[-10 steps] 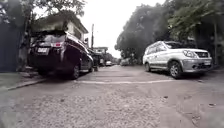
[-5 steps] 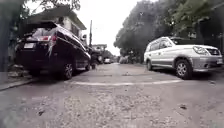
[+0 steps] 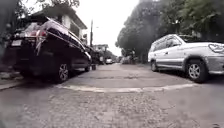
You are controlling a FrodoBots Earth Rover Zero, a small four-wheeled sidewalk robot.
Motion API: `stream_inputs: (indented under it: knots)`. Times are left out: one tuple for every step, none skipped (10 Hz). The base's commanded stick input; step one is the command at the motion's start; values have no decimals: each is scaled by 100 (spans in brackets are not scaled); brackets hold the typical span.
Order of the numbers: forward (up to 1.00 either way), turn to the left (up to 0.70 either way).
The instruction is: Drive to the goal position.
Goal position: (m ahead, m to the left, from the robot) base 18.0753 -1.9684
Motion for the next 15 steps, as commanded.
stream_inputs:
  knots:
    - [100,0]
    - [100,0]
    - [100,0]
    - [100,0]
    - [100,0]
    - [100,0]
    - [100,0]
    - [100,0]
    - [100,0]
    - [100,0]
    - [100,0]
    - [100,0]
    - [100,0]
    - [100,-10]
    - [100,-18]
